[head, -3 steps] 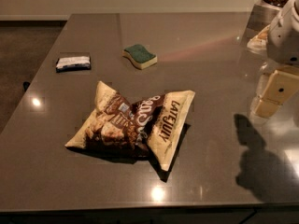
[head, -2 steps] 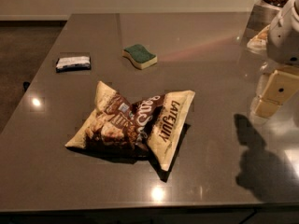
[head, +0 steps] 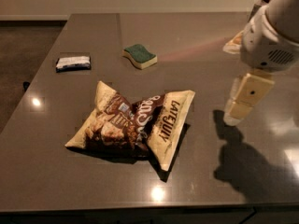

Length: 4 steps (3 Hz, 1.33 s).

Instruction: Move brown chip bag near rxbar blueberry

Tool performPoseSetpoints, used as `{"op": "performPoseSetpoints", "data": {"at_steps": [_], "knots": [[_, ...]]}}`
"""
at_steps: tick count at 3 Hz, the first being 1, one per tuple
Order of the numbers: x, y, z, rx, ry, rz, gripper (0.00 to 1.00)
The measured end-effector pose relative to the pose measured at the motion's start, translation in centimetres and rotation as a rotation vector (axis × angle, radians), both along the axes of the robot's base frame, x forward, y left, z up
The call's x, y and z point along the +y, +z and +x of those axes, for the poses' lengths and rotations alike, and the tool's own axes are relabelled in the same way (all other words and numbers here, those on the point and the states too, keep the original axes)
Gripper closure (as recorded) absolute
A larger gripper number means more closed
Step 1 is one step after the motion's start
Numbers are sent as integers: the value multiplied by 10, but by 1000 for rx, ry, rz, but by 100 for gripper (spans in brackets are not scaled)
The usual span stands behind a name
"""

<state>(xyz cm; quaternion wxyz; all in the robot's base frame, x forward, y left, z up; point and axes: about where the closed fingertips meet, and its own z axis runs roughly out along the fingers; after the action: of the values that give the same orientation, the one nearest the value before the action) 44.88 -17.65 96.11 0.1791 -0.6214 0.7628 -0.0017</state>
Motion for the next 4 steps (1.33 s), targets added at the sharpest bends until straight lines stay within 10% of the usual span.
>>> {"op": "performPoseSetpoints", "data": {"at_steps": [2, 4], "knots": [[98, -28, -2, 63, 176, 165, 0], [168, -68, 4, 106, 245, 155, 0]]}}
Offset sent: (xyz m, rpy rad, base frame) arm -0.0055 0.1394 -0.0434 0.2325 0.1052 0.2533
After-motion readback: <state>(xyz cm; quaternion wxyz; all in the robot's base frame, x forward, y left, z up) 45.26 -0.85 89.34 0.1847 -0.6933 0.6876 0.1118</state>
